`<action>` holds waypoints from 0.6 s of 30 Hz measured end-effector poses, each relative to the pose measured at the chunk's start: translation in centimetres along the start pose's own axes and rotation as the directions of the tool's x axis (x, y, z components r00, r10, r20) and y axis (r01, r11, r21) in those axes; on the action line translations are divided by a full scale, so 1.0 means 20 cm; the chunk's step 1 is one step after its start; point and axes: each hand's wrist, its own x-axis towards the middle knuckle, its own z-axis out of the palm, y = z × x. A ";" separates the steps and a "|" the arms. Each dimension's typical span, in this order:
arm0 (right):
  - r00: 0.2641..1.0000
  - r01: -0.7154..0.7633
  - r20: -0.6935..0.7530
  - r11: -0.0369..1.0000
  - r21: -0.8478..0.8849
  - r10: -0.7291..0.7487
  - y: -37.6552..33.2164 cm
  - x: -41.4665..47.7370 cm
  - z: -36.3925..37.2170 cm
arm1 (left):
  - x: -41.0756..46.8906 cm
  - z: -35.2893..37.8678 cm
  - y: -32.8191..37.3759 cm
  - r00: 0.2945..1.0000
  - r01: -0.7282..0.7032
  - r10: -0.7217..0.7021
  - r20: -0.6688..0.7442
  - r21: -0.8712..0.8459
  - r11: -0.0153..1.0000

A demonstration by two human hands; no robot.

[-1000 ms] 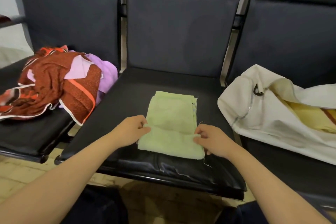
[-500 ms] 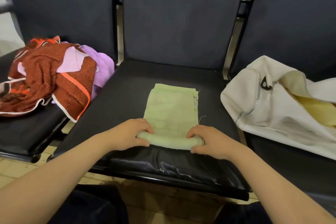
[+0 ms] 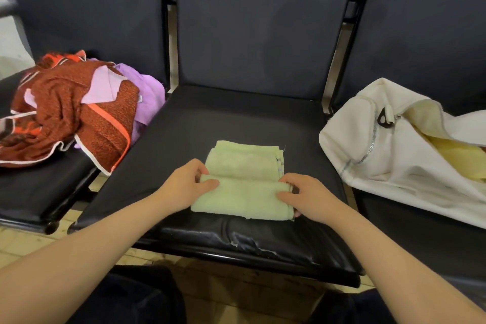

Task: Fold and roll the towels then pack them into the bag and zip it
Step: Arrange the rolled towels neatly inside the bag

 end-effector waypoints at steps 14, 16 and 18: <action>0.975 0.218 0.113 0.909 -0.356 -0.190 0.02 0.00 0.00 | 0.04 -0.13 -0.06 0.916 -0.285 0.165 0.366 0.303 0.909; 0.984 0.175 0.030 0.929 -0.327 -0.175 0.00 -0.01 0.00 | 0.03 -0.12 -0.05 0.938 -0.269 0.196 0.285 0.243 0.932; 0.990 0.139 0.014 0.964 -0.225 -0.140 -0.02 -0.01 -0.01 | 0.02 -0.12 0.00 0.953 -0.174 0.143 0.266 0.098 0.980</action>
